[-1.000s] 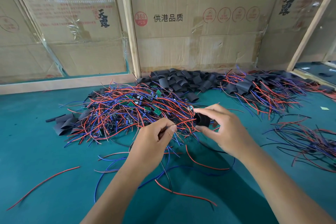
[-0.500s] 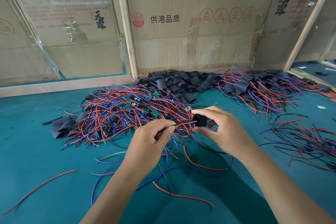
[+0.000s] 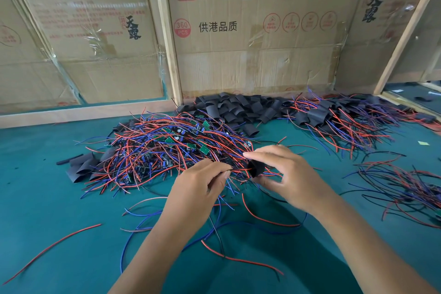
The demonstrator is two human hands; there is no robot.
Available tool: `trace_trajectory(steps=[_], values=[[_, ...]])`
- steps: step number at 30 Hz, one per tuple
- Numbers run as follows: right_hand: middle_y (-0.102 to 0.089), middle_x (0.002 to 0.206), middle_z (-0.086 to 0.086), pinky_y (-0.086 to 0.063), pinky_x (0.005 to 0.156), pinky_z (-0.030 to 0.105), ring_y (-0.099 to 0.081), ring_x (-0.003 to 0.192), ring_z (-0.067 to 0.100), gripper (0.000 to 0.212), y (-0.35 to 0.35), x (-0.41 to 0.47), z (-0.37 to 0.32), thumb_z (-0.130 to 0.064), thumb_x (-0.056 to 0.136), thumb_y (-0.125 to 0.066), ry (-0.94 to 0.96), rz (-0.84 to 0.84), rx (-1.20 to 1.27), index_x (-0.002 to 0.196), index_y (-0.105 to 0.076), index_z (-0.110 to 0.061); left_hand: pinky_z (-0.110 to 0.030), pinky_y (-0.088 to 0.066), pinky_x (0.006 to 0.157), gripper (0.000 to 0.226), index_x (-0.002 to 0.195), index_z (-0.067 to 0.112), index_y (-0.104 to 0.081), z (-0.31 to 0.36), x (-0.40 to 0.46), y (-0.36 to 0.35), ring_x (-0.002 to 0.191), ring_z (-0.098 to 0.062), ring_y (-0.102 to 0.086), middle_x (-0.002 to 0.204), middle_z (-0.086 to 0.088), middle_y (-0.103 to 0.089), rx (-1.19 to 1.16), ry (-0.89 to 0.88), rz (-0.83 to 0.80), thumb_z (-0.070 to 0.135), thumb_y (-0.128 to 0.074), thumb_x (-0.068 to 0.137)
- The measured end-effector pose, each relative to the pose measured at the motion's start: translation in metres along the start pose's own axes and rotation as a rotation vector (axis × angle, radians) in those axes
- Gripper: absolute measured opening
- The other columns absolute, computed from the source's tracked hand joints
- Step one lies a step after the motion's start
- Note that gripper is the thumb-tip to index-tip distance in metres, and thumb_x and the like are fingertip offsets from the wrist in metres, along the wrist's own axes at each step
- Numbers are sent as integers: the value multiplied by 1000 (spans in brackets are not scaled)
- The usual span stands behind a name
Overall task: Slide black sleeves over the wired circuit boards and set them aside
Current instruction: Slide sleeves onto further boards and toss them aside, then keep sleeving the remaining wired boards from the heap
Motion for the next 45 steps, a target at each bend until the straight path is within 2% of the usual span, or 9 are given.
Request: trace_trajectory(steps=[6,12,15,17,21,24,28,38,45], values=[[-67,109,-4,-47,92,38,-57,100,18,44,-19,-1,-15,-32,86,-74,68,-46,-131,128,-67,-19,-22,-37,57,17,108,35,-51,0,-5,-24,60,-6,-48,71,10,-54,-108,44,-88,23,-56,98],[-65,96,-5,-45,89,39,-57,95,22,43,-33,-2,-19,-41,85,-70,96,-116,-277,124,-68,-23,-42,-39,64,18,106,37,-40,-8,-10,-33,63,-21,-45,77,-3,-58,-218,158,-213,20,-37,101],[-62,95,0,-46,89,40,-53,95,22,45,-43,-3,-18,-42,88,-69,83,-197,-261,128,-66,-22,-38,-43,78,15,114,23,-46,-4,-6,-25,79,-20,-53,88,6,-64,38,81,-278,15,-39,104],[-60,97,-1,-43,91,37,-51,97,21,48,-48,-4,-17,-46,90,-67,81,-243,-247,132,-63,-25,-34,-39,81,14,105,22,-51,-12,-3,-9,83,-15,-51,91,7,-62,151,88,-309,14,-40,102],[-61,111,-9,-39,98,31,-47,107,13,49,-53,-6,-15,-50,89,-65,63,-273,-201,132,-57,-29,-22,-41,77,16,90,31,-58,-32,-14,14,84,-2,-53,87,15,-60,173,144,-467,15,-57,94],[-60,108,-15,-41,95,32,-46,105,9,36,-53,-5,-15,-49,87,-67,52,-264,-177,116,-58,-32,-23,-46,82,11,92,32,-61,-41,-27,5,85,1,-55,91,17,-61,194,188,-602,31,-71,88],[-61,108,-10,-39,95,27,-47,103,13,39,-55,-6,-19,-47,88,-67,83,-279,-163,122,-62,-30,-22,-46,82,17,96,30,-66,-48,-32,-1,85,0,-54,94,14,-60,220,212,-668,37,-76,85],[-61,106,-6,-46,91,35,-53,101,11,47,-47,-4,-22,-55,89,-65,21,-258,-72,126,-64,-26,-24,-45,80,14,95,25,-64,-17,-10,16,80,-5,-57,82,11,-65,184,96,-403,34,-73,90],[-62,97,-10,-48,84,30,-55,92,7,50,-34,-3,-29,-59,84,-64,9,-134,-15,117,-69,-21,-13,-43,75,17,93,26,-62,-7,-7,18,81,-7,-60,82,11,-67,-63,121,-311,27,-78,86]])
Point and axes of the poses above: each hand's wrist, its own x-axis towards the middle knuckle, its own y-axis out of the back of the hand, z = x × y, the point moved 9 cm from there along x, towards the middle knuckle
